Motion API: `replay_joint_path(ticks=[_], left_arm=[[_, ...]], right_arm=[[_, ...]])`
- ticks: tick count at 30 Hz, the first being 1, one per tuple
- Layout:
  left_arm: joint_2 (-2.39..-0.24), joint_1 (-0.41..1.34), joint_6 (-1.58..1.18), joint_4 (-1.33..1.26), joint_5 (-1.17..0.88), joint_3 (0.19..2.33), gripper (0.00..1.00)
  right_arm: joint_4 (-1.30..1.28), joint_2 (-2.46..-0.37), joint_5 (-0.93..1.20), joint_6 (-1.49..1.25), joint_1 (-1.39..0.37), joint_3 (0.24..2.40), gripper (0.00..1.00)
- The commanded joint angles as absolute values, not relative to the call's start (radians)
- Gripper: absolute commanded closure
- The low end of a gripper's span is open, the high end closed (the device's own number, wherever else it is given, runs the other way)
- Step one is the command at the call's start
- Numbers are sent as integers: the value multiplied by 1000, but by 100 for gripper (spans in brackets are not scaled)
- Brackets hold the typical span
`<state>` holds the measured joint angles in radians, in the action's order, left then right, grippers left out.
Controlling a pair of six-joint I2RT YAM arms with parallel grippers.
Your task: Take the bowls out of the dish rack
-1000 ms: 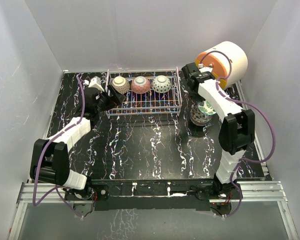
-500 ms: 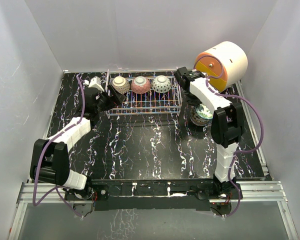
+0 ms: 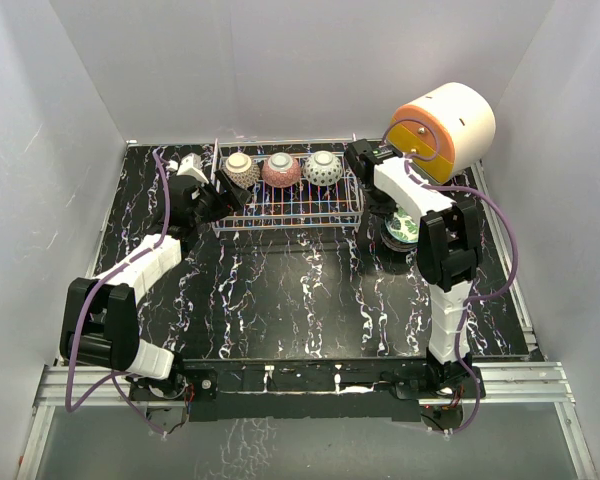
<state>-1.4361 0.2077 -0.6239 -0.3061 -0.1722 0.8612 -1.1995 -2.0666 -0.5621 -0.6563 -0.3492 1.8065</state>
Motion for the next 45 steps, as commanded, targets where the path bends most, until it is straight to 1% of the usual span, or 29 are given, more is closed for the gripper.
replay_joint_path(ticks=[1, 10, 17, 27, 45], left_arm=[[-1435, 207, -611, -307, -180, 857, 18], [-1439, 207, -610, -304, -186, 862, 18], [-1443, 207, -609, -305, -191, 859, 18], [-1445, 207, -610, -308, -198, 855, 18], [-1439, 206, -603, -305, -198, 858, 17]], right_arm=[[-1156, -2050, -569, -654, -351, 1827, 92], [-1148, -2057, -566, -646, -350, 1827, 92], [-1139, -2044, -559, -632, -352, 1809, 84], [-1118, -1995, -553, -616, -352, 1782, 78], [-1028, -1845, -527, -580, -351, 1714, 76]])
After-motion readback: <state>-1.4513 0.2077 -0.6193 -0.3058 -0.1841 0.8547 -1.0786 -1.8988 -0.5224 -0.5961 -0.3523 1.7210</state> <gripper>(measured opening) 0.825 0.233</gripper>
